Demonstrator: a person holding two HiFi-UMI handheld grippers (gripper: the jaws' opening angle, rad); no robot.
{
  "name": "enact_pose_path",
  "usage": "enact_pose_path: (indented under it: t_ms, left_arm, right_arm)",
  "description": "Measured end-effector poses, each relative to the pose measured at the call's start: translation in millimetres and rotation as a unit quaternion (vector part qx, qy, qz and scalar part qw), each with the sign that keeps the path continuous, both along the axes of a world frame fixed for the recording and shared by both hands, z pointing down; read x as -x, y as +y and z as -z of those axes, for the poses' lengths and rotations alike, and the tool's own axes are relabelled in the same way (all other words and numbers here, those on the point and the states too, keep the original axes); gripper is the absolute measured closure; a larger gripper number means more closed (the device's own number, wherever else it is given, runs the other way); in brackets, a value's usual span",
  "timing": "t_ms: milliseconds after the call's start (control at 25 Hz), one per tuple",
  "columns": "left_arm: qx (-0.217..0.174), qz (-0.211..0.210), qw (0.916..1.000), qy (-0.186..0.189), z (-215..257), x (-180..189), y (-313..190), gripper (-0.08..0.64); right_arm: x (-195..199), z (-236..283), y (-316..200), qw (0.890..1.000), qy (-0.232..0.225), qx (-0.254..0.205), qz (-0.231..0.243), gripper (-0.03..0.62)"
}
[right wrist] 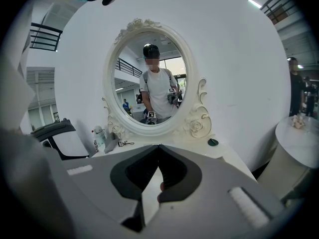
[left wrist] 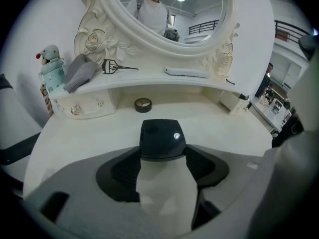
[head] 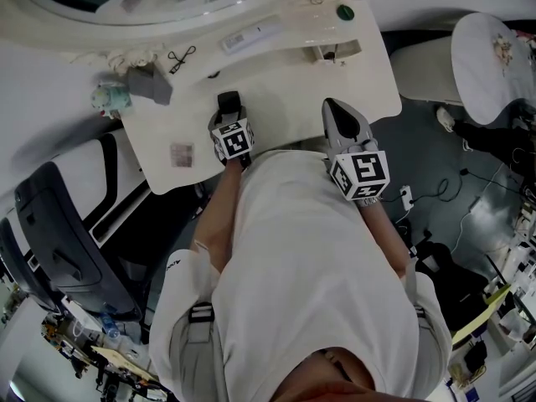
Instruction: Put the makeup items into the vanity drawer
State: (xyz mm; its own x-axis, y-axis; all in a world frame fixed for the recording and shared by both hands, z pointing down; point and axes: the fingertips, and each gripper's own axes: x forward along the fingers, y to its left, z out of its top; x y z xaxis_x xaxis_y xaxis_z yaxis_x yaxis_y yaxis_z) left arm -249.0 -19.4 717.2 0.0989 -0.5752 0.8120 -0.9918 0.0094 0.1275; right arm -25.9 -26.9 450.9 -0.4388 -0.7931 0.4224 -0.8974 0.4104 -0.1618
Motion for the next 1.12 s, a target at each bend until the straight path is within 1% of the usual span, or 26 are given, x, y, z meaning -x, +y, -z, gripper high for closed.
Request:
enact_pose_path:
  t_ms: [160,440,760,960,1120]
  left_arm:
    - [-0.026,-0.020,0.9991,0.026,19,-12,-1,0.272]
    - [-0.059,-0.055,0.9965,0.022,52,-35,1,0.273]
    - [-0.096,-0.061,0.9928,0.037,88,-67,-4,0.273]
    - [-0.106,-0.075,0.9908,0.039,100,-94,-8,0.273]
    - [-0.107,-0.074,0.9908,0.037,106,-121,-13,0.273]
  right_arm:
    - [2,0,5,1.000,-0.002,-0.001,0.007,0.583]
    - [-3,1,14,1.000,-0.011,-0.005,0.005,0.583]
    - [-13,-1,19,1.000,-0.020,-0.008,0.014,0.583]
    - [-33,1,18,1.000,-0.024,-0.014,0.014,0.583]
    - [-63,2,13,1.000,-0.023,-0.017,0.012,0.583]
